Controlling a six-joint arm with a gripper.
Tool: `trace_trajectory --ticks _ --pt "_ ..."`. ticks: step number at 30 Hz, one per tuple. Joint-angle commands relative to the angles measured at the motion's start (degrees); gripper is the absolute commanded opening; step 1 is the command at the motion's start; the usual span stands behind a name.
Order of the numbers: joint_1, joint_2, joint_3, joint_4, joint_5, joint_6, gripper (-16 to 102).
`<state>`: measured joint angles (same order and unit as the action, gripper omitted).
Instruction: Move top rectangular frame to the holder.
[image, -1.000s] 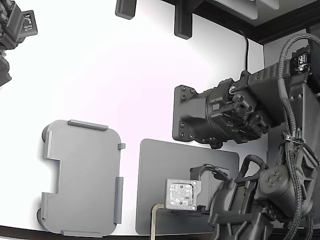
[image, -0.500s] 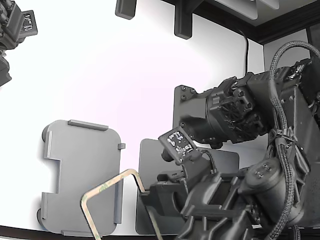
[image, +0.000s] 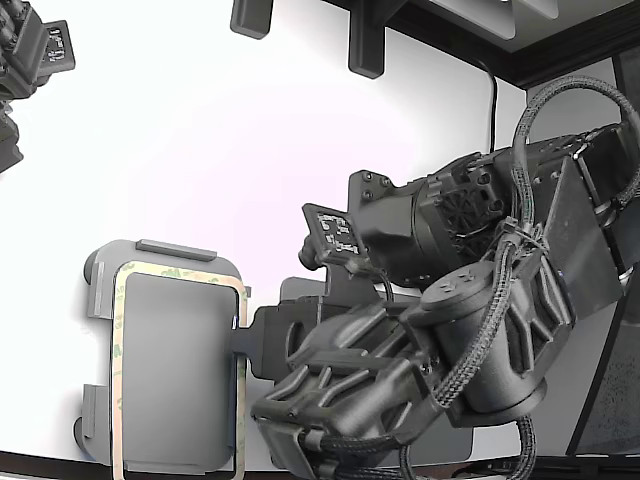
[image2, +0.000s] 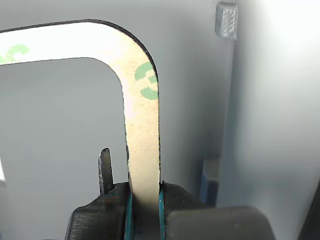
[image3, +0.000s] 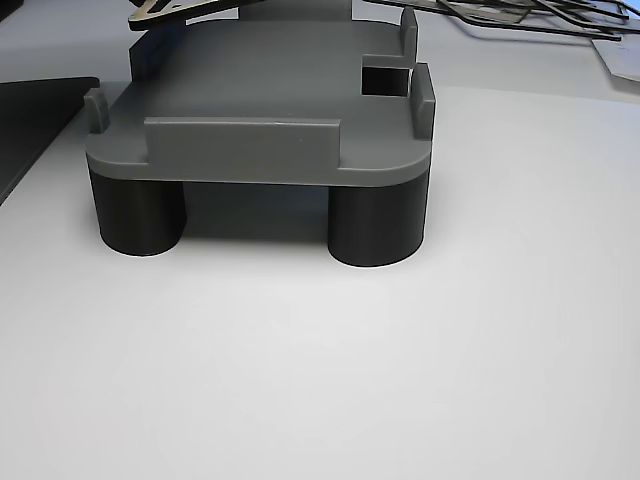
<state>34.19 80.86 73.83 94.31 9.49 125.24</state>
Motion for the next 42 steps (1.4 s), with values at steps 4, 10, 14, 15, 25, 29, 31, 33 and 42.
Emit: trace_trajectory --ticks 4,10,14,15,25,29,31,33,42 --pt "-2.64 -0.53 -1.58 0.53 0.26 -0.97 -12" --pt "-3.78 -2.29 -2.11 0.53 -0.44 -1.93 -12" --pt "-3.69 -2.9 -2.46 0.53 -0.97 -1.32 -12" --pt "-3.6 -2.9 -2.37 0.53 -1.14 -0.97 -12" --pt "-3.25 -2.2 -0.7 0.53 -1.85 0.09 -12" --pt "-3.43 -2.2 -0.35 0.53 -2.02 -0.18 -12" --pt "-3.52 -2.02 0.0 0.53 -2.02 -0.18 -12" --pt "-3.52 -1.58 0.62 0.53 -2.11 -0.44 -12" --pt "-3.96 -1.14 2.02 -0.09 -2.11 -0.35 -12"
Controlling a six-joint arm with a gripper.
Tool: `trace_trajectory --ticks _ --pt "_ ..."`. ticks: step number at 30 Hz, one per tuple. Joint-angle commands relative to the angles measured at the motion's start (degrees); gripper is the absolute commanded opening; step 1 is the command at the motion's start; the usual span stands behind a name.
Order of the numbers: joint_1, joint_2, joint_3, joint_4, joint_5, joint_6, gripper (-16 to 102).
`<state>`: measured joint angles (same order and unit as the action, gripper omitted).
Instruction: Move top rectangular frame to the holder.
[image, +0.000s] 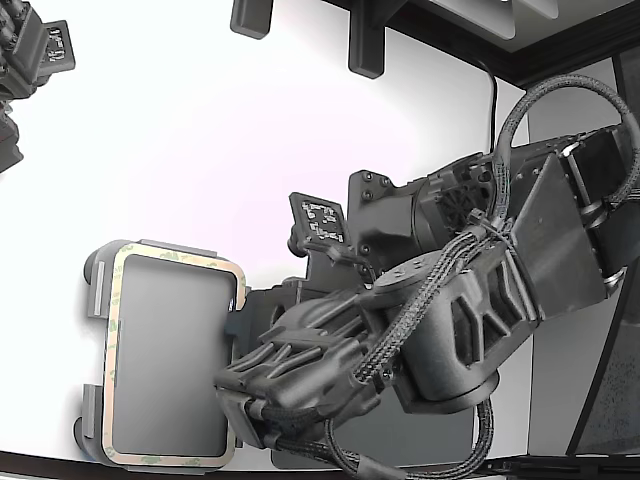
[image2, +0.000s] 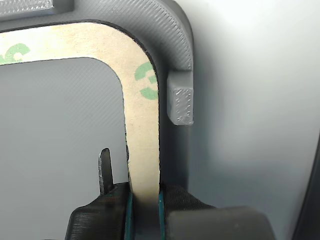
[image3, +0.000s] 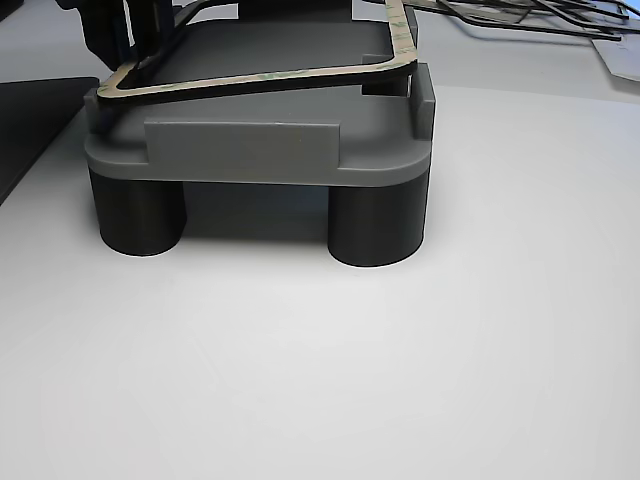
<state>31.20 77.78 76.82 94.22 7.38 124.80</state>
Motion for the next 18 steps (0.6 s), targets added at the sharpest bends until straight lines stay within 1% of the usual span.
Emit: trace_trajectory --ticks 1,10,18 --pt "-0.97 1.93 -0.79 -0.09 0.0 0.09 -12" --pt "-0.97 1.85 0.97 -2.64 -0.62 0.44 -12" --pt "-1.05 2.55 1.76 -2.55 -0.44 0.09 -12"
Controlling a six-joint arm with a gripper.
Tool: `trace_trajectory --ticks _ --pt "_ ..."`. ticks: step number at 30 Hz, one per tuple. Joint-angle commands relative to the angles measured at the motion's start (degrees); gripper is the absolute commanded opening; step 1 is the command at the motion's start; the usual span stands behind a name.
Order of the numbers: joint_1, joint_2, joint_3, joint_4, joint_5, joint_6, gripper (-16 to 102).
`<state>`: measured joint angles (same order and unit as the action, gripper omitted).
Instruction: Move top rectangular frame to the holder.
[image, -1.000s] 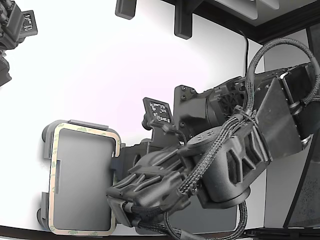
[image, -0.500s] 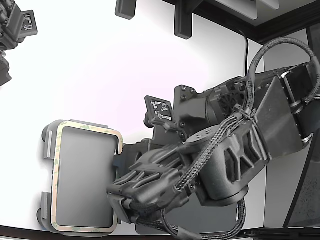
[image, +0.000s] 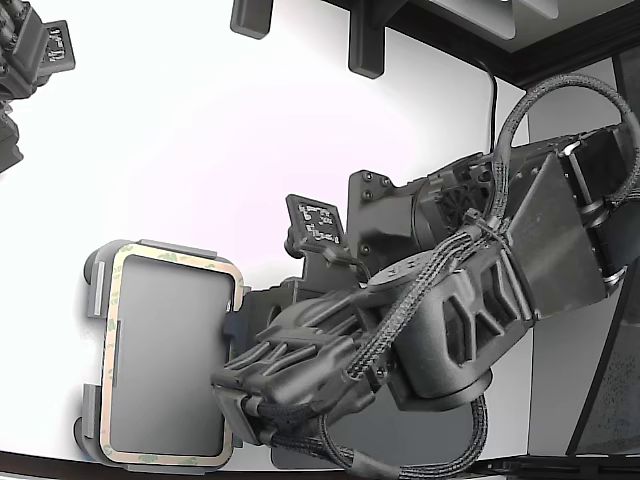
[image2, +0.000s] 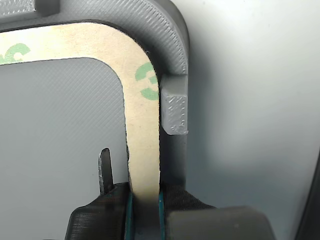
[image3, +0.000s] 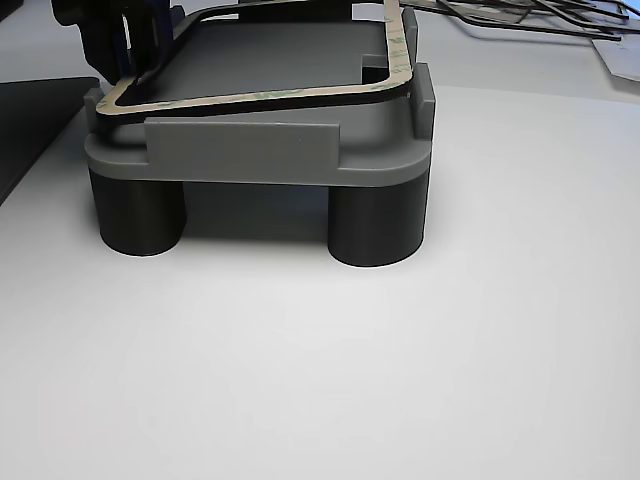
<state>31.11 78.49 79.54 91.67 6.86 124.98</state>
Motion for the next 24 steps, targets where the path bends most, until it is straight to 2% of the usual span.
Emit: trace_trajectory --ticks 1,3,4,5,6,8,9,14,16,18,22,24 --pt "-0.97 1.85 -0.97 0.0 0.09 -0.09 -12" --pt "-0.97 1.76 -1.23 0.0 0.18 -0.09 -11" --pt "-0.97 1.67 -1.32 0.0 0.35 -0.18 -7" --pt "-0.97 1.67 -1.41 0.0 0.53 -0.18 3" --pt "-0.97 1.67 -1.49 -0.09 0.53 -0.26 18" --pt "-0.97 1.58 -1.49 -0.26 0.35 -0.44 65" --pt "-0.97 1.58 -1.32 -0.62 0.35 -0.44 100" --pt "-0.97 0.97 -2.9 -0.79 1.23 -1.58 100" --pt "-0.7 0.88 -4.57 -0.53 3.08 -3.52 100" --pt "-0.18 1.76 -6.59 -0.44 6.5 -7.21 100" --pt "0.7 7.47 -6.33 -0.44 16.7 -26.81 100" --pt "-0.53 11.78 -3.08 -2.99 19.07 -38.67 100"
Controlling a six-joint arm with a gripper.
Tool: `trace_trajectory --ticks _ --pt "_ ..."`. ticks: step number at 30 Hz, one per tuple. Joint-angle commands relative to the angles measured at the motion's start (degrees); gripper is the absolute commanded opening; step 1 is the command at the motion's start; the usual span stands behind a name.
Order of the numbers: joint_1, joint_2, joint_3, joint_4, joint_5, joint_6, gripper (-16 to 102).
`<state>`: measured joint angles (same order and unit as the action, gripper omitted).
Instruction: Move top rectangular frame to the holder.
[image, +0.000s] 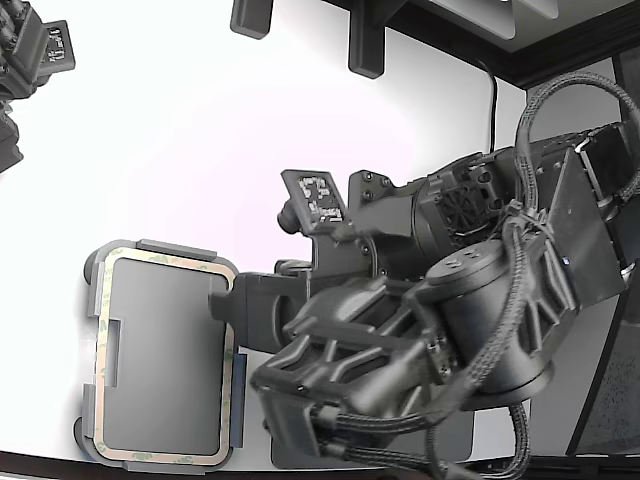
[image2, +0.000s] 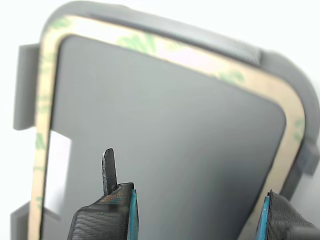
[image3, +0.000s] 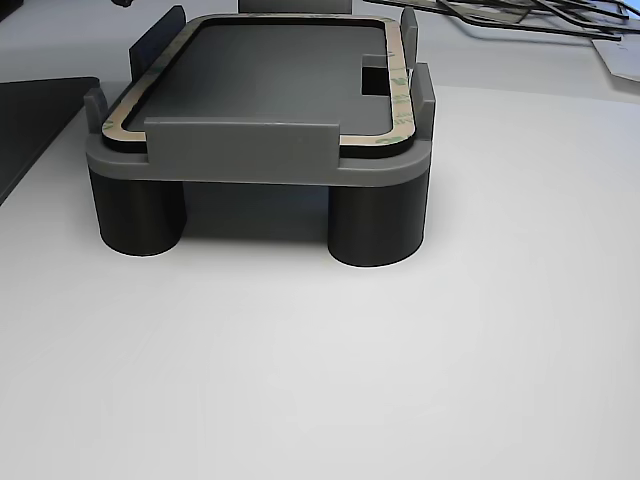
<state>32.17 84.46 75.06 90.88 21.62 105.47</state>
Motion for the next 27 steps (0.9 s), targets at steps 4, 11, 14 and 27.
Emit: trace_trajectory --ticks 4,11,14,27 --pt "-6.15 17.49 13.18 -11.69 7.29 -41.57 100" --pt "-17.75 42.1 35.68 -23.73 -0.97 -76.46 100" --pt "-24.26 51.59 45.53 -30.06 -7.56 -86.13 100" --pt "-34.45 78.13 71.28 -35.86 -16.96 -99.58 100"
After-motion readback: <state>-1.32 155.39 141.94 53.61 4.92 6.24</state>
